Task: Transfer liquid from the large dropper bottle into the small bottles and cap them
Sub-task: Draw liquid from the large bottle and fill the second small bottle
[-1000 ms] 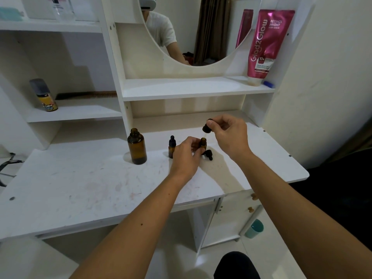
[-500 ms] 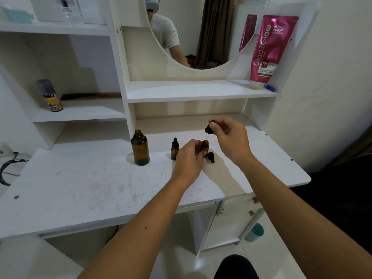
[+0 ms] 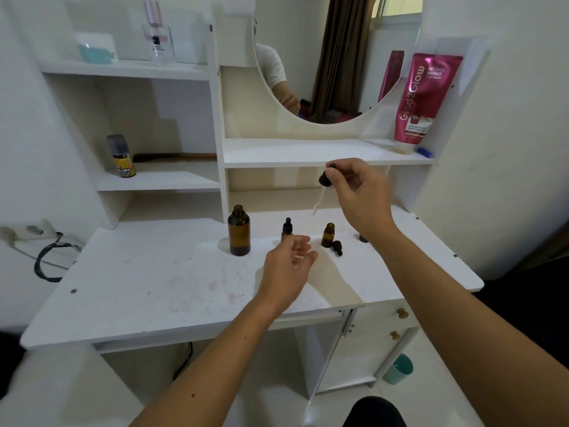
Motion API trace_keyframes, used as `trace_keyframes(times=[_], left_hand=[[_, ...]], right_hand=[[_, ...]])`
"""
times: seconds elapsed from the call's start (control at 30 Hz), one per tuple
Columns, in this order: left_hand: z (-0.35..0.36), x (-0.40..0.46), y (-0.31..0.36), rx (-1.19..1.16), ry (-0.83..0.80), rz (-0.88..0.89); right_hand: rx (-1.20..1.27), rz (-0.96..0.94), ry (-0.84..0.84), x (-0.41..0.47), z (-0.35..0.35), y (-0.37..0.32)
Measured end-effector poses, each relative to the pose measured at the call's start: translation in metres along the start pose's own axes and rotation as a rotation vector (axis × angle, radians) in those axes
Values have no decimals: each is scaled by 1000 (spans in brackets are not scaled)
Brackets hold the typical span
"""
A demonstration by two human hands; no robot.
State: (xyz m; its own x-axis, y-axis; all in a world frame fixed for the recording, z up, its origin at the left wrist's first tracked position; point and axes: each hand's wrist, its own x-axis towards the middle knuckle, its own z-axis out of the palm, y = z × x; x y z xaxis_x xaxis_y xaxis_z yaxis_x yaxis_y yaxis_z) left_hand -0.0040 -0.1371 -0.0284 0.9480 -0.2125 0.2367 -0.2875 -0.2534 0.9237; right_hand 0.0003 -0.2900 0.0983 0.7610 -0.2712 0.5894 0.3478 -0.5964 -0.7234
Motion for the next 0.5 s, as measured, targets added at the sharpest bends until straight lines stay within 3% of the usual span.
trace_keyframes(times=[0.2, 0.4, 0.5], left_hand=[[-59, -18, -5, -4, 125, -9], [-108, -12, -26, 135, 320, -13], [-115, -5, -33, 201, 333, -8]], right_hand=[[95, -40, -46, 0, 47, -34], [196, -39, -51, -3, 81, -58], [191, -35, -59, -3, 91, -62]])
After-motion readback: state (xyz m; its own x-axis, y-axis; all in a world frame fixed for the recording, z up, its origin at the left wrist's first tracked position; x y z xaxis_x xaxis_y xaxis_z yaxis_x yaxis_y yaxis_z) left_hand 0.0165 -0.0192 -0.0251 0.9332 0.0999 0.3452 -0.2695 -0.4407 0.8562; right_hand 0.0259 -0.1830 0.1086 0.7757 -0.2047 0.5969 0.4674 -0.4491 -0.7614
